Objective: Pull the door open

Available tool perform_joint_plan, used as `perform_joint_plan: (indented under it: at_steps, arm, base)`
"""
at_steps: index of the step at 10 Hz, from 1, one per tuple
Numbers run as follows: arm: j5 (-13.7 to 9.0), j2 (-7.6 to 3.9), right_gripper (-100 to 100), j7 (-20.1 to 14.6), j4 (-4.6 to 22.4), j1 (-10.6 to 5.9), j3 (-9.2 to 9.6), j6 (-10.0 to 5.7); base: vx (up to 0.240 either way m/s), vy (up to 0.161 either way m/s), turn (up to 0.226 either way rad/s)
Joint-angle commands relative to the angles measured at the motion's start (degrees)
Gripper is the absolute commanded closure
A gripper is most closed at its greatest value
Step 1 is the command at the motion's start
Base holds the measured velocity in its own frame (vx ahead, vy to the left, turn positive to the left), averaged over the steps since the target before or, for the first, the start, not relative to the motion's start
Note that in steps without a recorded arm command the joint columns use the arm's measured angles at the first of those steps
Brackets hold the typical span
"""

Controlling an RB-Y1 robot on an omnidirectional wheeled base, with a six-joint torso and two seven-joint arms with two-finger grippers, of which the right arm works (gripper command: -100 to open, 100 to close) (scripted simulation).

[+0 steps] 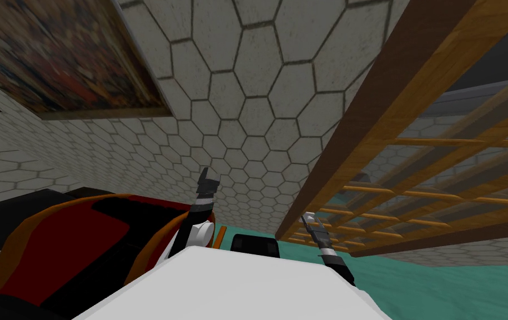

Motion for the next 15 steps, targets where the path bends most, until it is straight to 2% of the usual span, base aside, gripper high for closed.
perform_joint_plan:
  at_steps: [1,6,7,15]
  arm:
    - [0.0,-0.01,100,0.0,0.0,0.05,0.00,-0.08]
    - [0.0,-0.01,100,0.0,0.0,0.05,0.00,-0.08]
    - [-0.9,-0.04,100,-2.0,0.1,-0.10,0.60,0.14]
    - [-4.9,-0.33,100,-10.5,0.2,-0.81,2.90,0.78]
  base:
    - [-0.016,0.008,-0.014]
    - [-0.014,0.000,0.003]
    - [-0.038,-0.010,0.055]
    - [-0.056,-0.016,0.043]
